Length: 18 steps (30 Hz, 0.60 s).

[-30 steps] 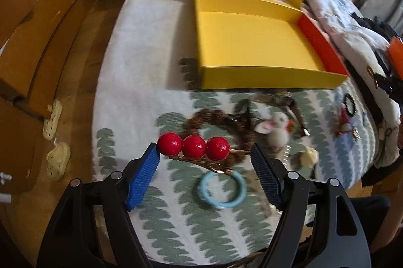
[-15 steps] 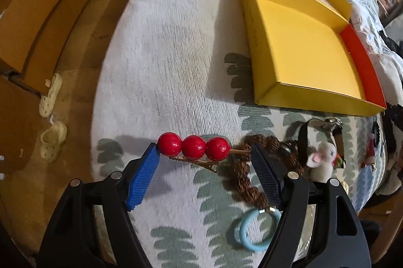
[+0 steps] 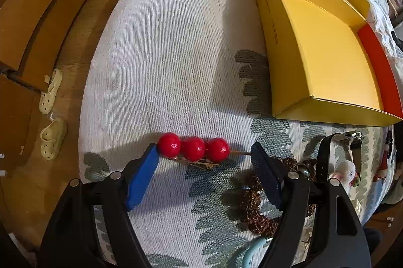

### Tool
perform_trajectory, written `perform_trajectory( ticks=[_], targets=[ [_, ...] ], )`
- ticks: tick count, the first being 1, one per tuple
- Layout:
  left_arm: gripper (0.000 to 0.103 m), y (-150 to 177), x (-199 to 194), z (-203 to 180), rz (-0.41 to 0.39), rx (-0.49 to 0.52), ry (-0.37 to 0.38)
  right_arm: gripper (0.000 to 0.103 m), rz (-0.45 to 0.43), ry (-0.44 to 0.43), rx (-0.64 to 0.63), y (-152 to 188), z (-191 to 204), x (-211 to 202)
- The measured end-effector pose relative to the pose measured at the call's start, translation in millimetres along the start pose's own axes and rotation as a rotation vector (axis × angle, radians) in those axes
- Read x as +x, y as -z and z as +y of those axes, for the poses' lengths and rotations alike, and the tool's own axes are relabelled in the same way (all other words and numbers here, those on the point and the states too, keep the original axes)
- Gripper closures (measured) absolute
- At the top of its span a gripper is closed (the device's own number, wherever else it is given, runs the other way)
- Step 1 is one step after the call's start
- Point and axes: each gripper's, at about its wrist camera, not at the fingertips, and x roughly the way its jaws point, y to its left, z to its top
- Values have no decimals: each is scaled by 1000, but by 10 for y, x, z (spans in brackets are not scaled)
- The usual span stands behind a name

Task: Organize jewelry
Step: 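Carry the bead clip and hair tie out of the box and release them on the bedspread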

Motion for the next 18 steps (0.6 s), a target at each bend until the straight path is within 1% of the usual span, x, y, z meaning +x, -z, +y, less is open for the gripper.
perform_trajectory(
  ticks=[7, 9, 11, 12, 14, 16, 18],
  targets=[
    [29, 12, -76, -82, -2, -1, 10, 50, -36, 13, -26, 46, 65, -134],
    [28, 32, -131, -87, -12, 4, 15, 46, -44, 0, -25, 60, 72, -183],
    [25, 42, -197, -119, -26, 10, 9, 35, -55, 3, -32, 83, 94, -225],
    [23, 46, -215, -109, -34, 12, 8, 33, -61, 8, -38, 97, 109, -242],
    [23, 67, -259, -152, -47, 19, 10, 30, -70, 15, -48, 130, 141, -274],
    [21, 103, -311, -191, -65, 29, -5, 30, -82, 14, -52, 176, 165, -323],
    [18, 179, -390, -265, -100, 49, -38, 28, -93, 19, -68, 222, 212, -373]
  ],
)
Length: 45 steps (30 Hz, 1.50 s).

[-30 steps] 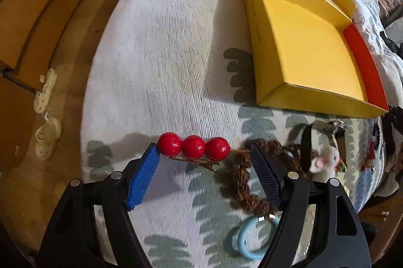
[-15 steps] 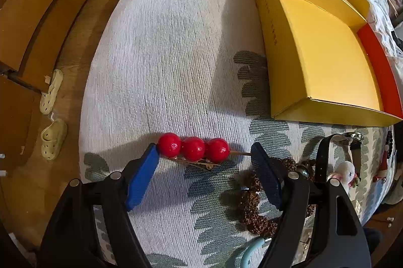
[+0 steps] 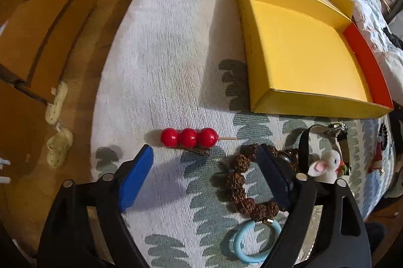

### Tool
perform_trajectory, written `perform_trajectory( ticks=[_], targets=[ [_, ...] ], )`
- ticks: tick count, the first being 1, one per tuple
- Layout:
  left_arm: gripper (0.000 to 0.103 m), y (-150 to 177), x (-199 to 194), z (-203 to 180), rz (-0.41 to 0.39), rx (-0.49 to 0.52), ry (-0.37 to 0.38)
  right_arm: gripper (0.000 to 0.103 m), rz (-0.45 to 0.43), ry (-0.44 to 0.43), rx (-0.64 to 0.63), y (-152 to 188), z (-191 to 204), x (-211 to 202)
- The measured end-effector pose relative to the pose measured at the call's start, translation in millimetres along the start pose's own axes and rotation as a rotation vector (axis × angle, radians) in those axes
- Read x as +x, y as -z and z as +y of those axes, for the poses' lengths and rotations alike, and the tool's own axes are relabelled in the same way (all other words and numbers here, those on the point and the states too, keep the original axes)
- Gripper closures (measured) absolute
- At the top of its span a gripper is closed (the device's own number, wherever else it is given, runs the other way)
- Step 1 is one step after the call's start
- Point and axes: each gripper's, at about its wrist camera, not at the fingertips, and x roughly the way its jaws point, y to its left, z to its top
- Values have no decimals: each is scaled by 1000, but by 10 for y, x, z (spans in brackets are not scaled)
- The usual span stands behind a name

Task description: Organize jewelry

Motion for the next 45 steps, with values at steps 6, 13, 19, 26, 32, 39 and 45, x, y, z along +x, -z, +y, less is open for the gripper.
perform_trajectory(
  ticks=[6, 13, 19, 26, 32, 39, 45],
  targets=[
    [13, 207, -336, -176, -127, -9, -47, 21, -51, 24, -71, 158, 224, -214],
    [8, 405, -654, -396, -310, 6, -222, 18, -74, 41, -134, 366, 473, -413],
    [6, 751, -812, -466, -380, -20, -240, 15, -105, 49, -162, 697, 546, -690],
    [6, 1003, -915, -624, -406, -7, -225, 13, -119, 5, -168, 1228, 489, -839],
    [6, 1137, -860, -687, -372, 2, -206, 13, -123, -18, -164, 1521, 377, -866],
    [6, 1189, -792, -719, -348, -11, -206, 11, -91, 9, -192, 1790, 368, -757],
    [6, 1192, -752, -740, -334, 7, -288, 11, -88, -4, -201, 1831, 403, -757]
  ],
)
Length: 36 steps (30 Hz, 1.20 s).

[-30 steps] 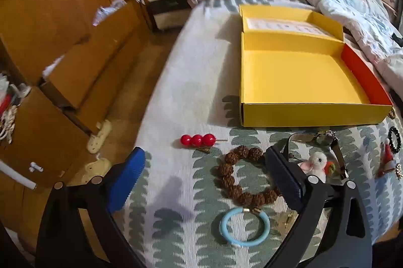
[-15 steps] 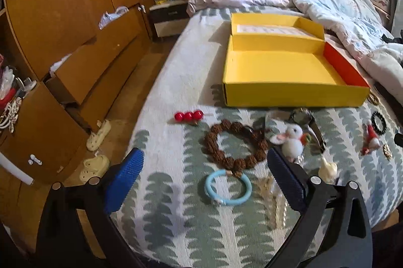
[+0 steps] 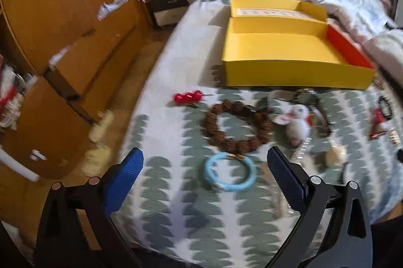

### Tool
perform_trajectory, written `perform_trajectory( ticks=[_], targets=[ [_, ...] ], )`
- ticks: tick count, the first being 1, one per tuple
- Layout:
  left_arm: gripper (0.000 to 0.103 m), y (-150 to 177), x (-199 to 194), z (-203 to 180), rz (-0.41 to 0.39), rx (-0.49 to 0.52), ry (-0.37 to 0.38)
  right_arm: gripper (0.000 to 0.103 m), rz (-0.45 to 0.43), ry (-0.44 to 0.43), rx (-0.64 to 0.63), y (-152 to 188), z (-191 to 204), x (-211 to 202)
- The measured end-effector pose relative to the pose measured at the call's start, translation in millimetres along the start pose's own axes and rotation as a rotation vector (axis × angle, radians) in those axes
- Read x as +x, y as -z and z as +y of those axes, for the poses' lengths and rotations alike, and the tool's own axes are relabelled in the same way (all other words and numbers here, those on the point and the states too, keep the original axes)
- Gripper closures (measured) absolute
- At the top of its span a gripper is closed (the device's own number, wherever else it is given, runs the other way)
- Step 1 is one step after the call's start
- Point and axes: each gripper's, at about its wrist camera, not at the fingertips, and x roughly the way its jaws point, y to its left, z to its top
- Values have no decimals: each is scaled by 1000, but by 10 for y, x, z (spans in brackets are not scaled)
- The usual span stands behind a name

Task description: Organize jewelry

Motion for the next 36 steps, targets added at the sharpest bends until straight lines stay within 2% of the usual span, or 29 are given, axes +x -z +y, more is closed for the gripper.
perform_trajectory(
  ticks=[7, 12, 29, 36],
  targets=[
    [6, 20, 29, 42, 19, -23, 0, 11, -2, 2, -21, 61, 64, -8],
    [6, 43, -19, 71, -11, -28, -34, 11, -8, 3, 7, 74, 10, -28],
    [6, 75, -24, 58, -22, -15, -41, 11, 0, 19, 0, 76, 37, 10],
    [6, 79, -25, 50, -17, -19, -19, 10, -6, 15, 14, 72, 23, 1]
  ],
)
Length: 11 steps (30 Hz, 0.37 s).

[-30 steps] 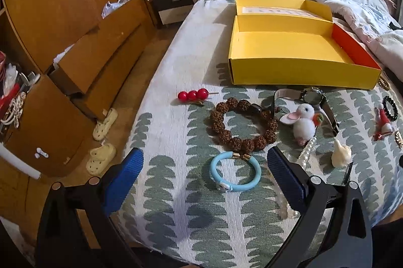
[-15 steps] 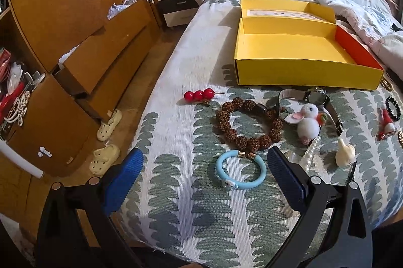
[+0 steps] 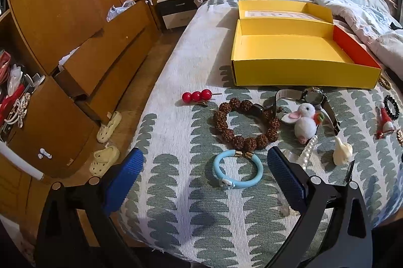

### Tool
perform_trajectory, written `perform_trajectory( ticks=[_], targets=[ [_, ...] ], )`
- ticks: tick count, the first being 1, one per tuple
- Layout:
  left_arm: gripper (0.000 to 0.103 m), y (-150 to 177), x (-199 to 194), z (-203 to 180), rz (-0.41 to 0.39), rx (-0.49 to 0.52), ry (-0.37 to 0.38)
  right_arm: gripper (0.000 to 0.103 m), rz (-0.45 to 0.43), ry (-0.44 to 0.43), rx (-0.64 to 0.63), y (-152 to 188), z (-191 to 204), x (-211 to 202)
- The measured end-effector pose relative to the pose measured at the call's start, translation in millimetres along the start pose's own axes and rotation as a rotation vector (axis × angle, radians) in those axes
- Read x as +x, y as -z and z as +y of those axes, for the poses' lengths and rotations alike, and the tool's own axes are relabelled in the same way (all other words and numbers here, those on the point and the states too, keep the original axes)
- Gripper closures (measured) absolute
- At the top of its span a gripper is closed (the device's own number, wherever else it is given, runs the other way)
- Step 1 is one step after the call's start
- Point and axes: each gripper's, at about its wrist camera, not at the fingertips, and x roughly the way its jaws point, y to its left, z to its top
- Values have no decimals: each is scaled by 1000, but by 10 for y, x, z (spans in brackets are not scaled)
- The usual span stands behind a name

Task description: Organize jewelry

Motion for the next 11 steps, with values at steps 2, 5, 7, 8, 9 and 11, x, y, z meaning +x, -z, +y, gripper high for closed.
perform_trajectory(
  ticks=[2, 5, 7, 8, 9, 11],
  targets=[
    [6, -3, -9, 9, -9, -1, -1, 11, -1, -1, 2, -5, -9, -1],
    [6, -4, -22, 29, -9, -9, 5, 11, 2, -1, -4, -6, -10, 3],
    [6, -11, -16, 34, -5, -13, 14, 10, 3, 3, -6, -6, -6, 3],
    [6, -11, -8, 34, -1, -12, 14, 10, 4, 2, -8, -6, -3, 3],
    [6, -11, -2, 30, 1, -9, 10, 10, 5, 3, -10, -7, -2, 5],
    [6, -14, 9, 18, 7, -1, 12, 10, 7, 6, -12, -7, 7, 9]
  ],
)
